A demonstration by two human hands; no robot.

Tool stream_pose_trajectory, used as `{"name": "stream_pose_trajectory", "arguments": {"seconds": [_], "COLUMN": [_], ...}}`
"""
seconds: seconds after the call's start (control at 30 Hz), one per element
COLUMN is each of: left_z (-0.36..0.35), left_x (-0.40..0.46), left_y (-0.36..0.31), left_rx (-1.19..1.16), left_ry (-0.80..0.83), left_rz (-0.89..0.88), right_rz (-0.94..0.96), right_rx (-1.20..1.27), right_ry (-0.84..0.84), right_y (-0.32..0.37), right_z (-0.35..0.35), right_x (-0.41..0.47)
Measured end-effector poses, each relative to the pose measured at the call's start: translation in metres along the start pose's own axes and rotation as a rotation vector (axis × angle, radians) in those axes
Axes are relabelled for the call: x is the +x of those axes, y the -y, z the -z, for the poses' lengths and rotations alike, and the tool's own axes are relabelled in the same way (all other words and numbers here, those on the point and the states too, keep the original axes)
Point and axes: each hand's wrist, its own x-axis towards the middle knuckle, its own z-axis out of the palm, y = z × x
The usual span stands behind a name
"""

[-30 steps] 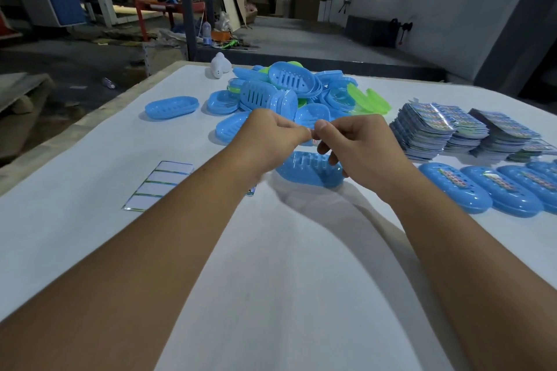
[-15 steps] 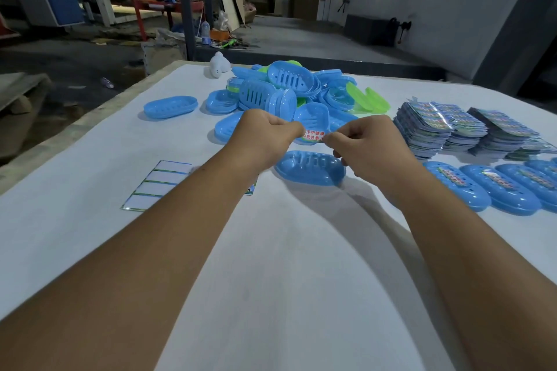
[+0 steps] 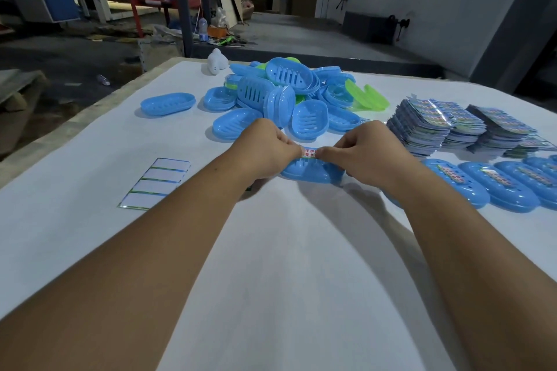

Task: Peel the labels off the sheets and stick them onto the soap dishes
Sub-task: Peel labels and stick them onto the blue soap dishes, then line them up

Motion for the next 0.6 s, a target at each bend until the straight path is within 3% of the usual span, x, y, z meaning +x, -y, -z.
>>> {"name": "stream_pose_trajectory", "arguments": {"seconds": [0.6], "left_z": [-0.0046], "left_x": [0.0043], "left_y": [0.0036], "left_rx": [0.083], "left_ry": [-0.006], "left_rz": [-0.031], "right_rz": [0.065], "right_rx": [-0.123], "right_ry": [-0.024], "right_y": [0.0041], "right_z": [-0.0019], "right_x": [-0.0026]}}
